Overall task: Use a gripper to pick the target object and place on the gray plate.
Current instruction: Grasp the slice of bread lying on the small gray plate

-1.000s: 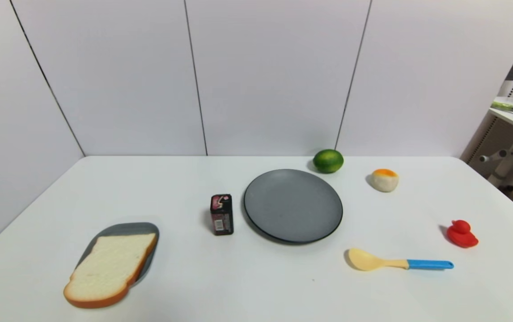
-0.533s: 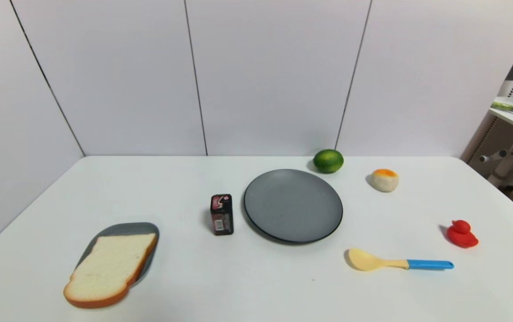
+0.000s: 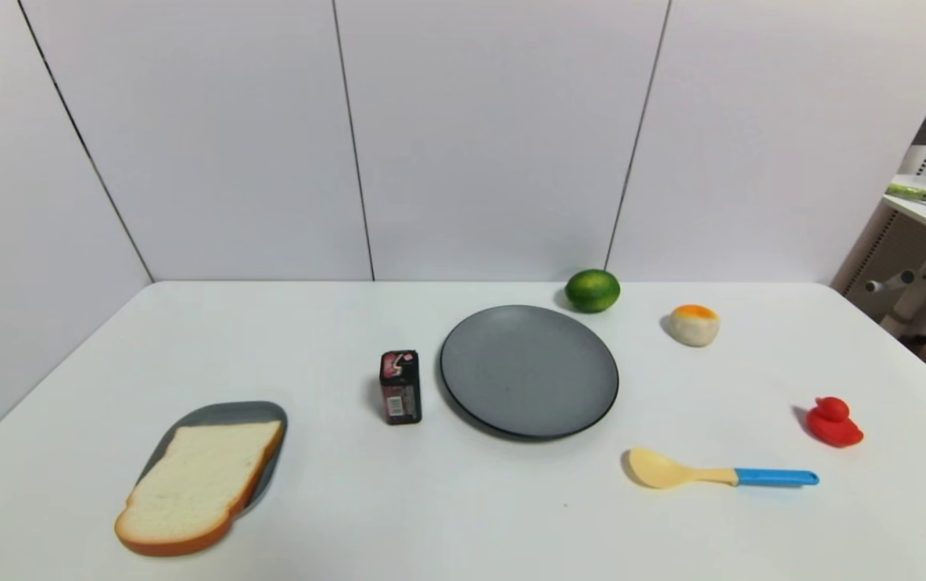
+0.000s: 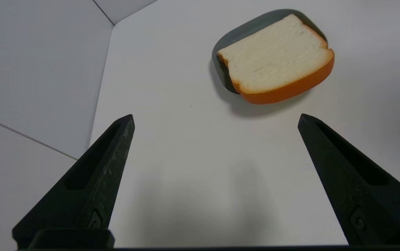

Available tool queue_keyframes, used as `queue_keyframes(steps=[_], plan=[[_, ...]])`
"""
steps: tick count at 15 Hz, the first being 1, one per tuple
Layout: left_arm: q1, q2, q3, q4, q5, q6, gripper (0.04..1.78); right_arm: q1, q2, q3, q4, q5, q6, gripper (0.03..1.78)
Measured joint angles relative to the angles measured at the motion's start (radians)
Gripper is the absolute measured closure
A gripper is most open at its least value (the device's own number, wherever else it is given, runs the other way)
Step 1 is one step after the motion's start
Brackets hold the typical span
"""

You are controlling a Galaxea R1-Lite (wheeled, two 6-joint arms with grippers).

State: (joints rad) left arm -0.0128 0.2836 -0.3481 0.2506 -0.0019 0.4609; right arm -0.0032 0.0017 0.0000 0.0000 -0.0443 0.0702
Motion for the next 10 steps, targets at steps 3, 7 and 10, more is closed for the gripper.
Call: queue_keyframes(steps=[3,7,10], plan=[[-0.006,0.163,-0.067,0.010,-0.033,0.212,0.13,0.000,0.000,0.000,0.000,0.000,0.000,0.10],[-0.034,0.356,-0.095,0.002,-0.114,0.523,0.13,0.000,0.000,0.000,0.000,0.000,0.000,0.10],[-0.040,0.469,-0.102,-0.045,-0.167,0.730,0.13,0.000,0.000,0.000,0.000,0.000,0.000,0.10]])
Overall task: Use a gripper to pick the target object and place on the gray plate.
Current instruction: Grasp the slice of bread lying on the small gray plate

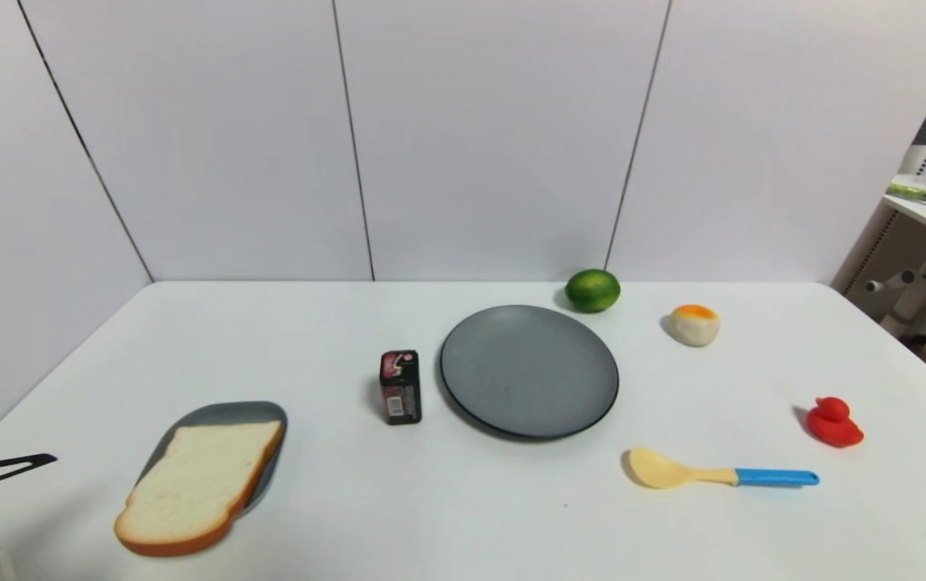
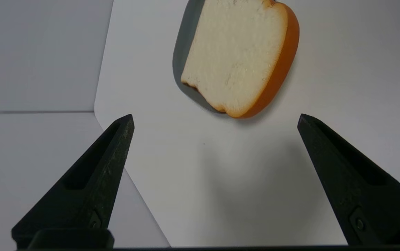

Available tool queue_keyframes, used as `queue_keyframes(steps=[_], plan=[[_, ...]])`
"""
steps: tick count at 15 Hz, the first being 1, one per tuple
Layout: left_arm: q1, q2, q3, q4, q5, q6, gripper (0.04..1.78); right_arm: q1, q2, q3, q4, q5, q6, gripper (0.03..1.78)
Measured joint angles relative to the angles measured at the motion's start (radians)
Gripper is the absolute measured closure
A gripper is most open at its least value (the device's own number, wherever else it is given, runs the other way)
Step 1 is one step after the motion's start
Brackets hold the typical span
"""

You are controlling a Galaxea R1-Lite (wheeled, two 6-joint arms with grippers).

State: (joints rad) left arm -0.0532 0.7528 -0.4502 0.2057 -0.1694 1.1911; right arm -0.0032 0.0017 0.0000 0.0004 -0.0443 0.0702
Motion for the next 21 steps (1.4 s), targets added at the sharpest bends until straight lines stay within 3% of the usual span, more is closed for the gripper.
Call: queue_keyframes(steps=[5,15,21], plan=[[-0.004,0.126,0.008,-0.042,-0.033,0.172,0.13,0.000,0.000,0.000,0.000,0.000,0.000,0.10],[-0.011,0.318,0.033,-0.050,-0.033,0.188,0.13,0.000,0.000,0.000,0.000,0.000,0.000,0.10],[-0.009,0.420,-0.015,-0.150,-0.024,0.187,0.13,0.000,0.000,0.000,0.000,0.000,0.000,0.10]])
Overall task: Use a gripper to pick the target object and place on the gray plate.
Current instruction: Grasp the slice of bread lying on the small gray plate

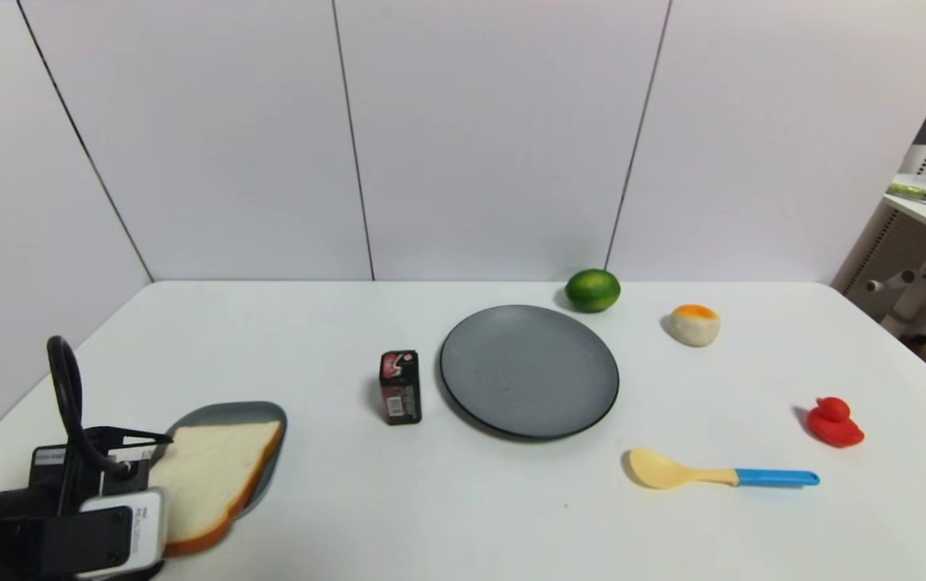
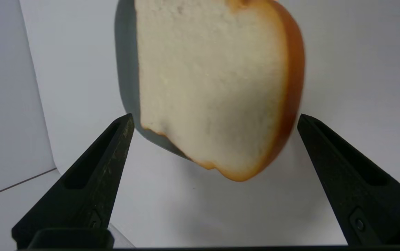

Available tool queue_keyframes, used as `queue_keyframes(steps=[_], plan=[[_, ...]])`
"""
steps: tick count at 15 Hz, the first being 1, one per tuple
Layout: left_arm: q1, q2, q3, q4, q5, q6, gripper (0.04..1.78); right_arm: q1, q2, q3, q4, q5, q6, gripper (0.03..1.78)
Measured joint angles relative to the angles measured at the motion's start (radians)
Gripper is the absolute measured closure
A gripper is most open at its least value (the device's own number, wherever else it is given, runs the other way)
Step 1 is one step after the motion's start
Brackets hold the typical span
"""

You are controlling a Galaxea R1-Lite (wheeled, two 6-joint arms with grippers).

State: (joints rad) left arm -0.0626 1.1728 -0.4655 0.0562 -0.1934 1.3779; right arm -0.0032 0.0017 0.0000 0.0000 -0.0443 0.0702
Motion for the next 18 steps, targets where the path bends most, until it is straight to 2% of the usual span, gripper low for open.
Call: queue_keyframes(steps=[6,18], plan=[[-0.001,0.056,-0.037,-0.020,-0.003,-0.001,0.13,0.000,0.000,0.000,0.000,0.000,0.000,0.10],[-0.014,0.047,-0.096,-0.025,-0.008,-0.007,0.13,0.000,0.000,0.000,0.000,0.000,0.000,0.10]])
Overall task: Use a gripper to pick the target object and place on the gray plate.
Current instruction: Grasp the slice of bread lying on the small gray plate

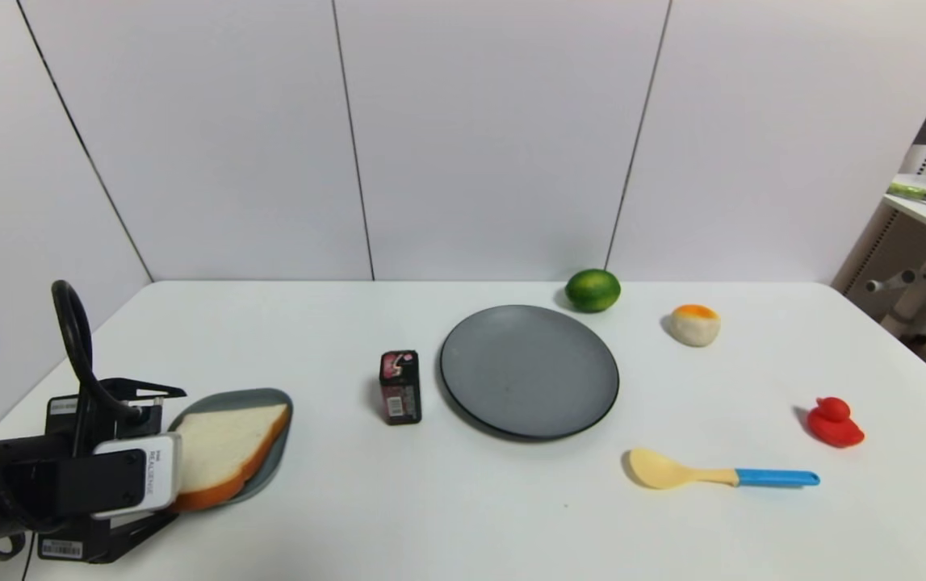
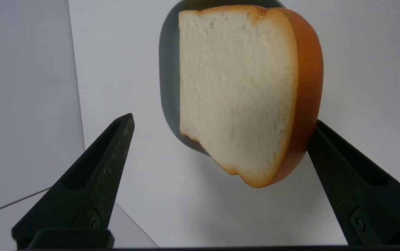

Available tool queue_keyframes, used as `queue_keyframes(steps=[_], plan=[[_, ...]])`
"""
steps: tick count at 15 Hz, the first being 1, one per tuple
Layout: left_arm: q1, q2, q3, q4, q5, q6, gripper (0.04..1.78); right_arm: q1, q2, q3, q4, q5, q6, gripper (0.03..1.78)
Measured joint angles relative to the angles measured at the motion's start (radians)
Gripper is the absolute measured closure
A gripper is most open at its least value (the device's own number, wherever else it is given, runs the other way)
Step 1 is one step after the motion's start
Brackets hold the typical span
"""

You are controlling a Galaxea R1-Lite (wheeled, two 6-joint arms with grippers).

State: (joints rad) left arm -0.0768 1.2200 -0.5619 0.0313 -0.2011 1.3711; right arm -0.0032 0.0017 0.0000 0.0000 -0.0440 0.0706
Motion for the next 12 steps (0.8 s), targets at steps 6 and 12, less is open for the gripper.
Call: queue_keyframes(steps=[6,12], plan=[[0.000,0.013,0.002,-0.027,-0.001,-0.006,0.88,0.000,0.000,0.000,0.000,0.000,0.000,0.10],[-0.001,0.016,0.003,-0.027,-0.002,-0.008,1.73,0.000,0.000,0.000,0.000,-0.001,0.000,0.10]])
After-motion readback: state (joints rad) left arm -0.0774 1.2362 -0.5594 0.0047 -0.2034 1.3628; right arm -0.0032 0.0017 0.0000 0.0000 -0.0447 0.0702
